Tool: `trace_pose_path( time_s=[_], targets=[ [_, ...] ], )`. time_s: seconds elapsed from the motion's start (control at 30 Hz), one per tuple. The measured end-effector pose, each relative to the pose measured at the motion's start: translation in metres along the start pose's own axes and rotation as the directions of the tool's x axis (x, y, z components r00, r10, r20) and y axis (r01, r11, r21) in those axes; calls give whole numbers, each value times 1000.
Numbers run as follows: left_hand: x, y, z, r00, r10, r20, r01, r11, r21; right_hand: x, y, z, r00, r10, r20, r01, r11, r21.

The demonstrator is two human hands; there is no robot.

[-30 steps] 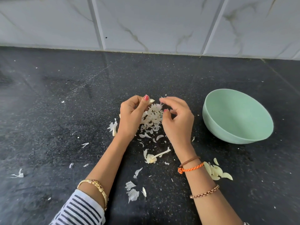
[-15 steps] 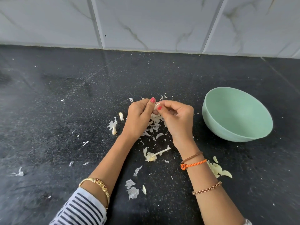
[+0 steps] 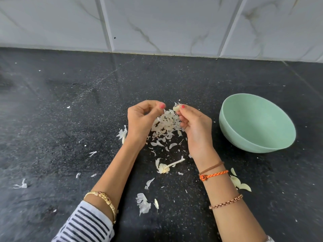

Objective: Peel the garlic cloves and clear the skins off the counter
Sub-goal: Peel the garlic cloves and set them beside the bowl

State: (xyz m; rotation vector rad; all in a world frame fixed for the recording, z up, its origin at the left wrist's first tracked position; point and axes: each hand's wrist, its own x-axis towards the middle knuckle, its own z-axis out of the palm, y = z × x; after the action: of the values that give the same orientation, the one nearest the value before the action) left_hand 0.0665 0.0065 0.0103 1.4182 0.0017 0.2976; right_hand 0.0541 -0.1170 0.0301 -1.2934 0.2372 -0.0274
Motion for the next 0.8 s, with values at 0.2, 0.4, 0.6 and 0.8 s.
trace_pose_path(
  time_s=[0.2, 0.4, 0.6, 0.8],
  targets=[
    [-3, -2, 1, 984, 88, 157, -97, 994, 51, -1, 1, 1, 993, -120, -19, 118, 986, -114],
    [-3, -2, 2, 966, 206, 154, -242, 931, 272, -1, 6, 1, 948, -319, -8, 305, 912, -275],
    [-4, -9, 1, 945, 286, 161, -326, 870, 370, 2, 10, 1, 926, -373, -51, 339, 886, -317],
    [-5, -7, 3, 948, 294, 121, -317, 849, 423, 1, 11, 2, 914, -403, -41, 370, 872, -320]
  ],
)
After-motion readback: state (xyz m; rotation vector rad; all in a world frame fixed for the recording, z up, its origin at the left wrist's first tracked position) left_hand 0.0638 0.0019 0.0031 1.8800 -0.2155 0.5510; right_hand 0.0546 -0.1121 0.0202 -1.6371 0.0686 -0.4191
